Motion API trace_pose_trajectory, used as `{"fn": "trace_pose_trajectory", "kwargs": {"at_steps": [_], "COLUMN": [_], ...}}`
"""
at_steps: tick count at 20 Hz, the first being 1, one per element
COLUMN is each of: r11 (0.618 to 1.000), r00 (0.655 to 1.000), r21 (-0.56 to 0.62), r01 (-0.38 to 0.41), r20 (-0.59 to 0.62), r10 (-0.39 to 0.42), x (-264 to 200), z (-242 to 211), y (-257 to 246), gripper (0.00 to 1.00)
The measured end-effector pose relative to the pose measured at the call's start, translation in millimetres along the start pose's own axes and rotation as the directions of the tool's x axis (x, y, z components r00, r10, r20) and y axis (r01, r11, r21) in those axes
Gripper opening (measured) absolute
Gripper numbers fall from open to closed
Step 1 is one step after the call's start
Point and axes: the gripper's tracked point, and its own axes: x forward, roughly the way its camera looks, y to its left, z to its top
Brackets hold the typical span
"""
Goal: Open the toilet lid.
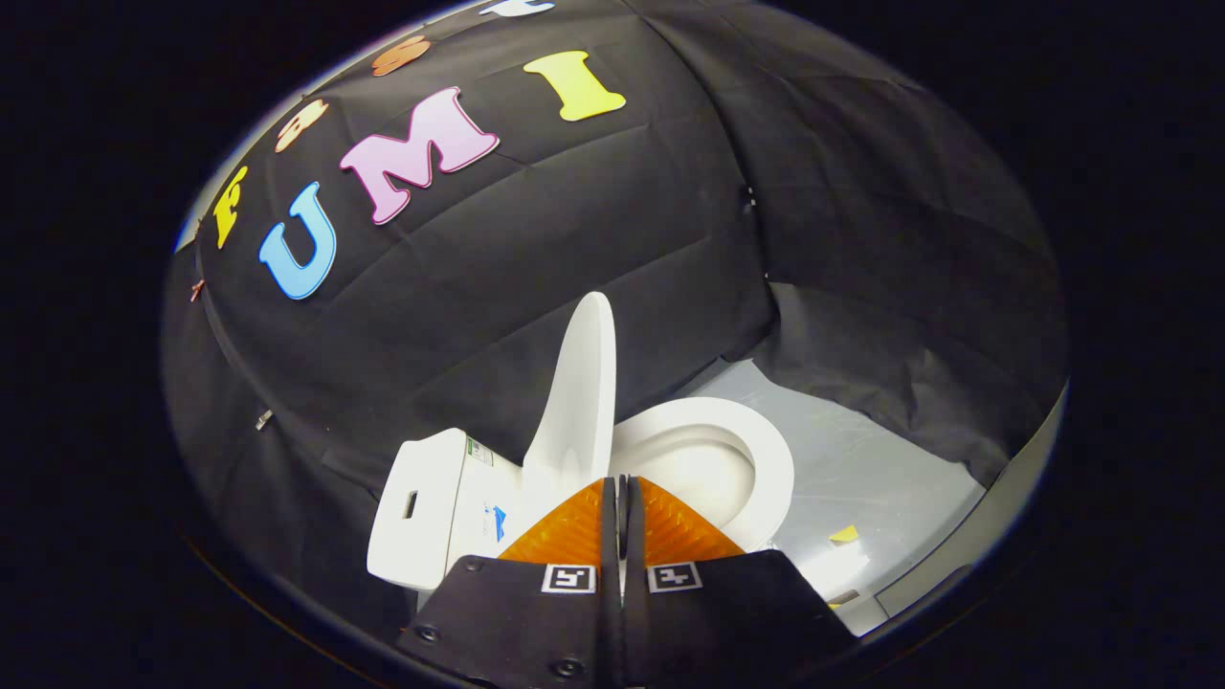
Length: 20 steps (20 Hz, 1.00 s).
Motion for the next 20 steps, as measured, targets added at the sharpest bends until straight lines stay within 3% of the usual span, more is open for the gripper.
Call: {"fn": "trace_pose_trajectory", "kwargs": {"at_steps": [7,16,20], "r11": [0.992,0.973,0.938], "r00": [0.997,0.995,0.989], "r21": [-0.122,-0.229,-0.346], "r01": [0.042,0.027,0.030], "r20": [0.063,0.103,0.144], "r10": [-0.034,-0.003,0.021], "x": [-21,-38,-47], "z": [1,-15,-32], "y": [73,164,205], "gripper": [0.06,0.07,0.07]}}
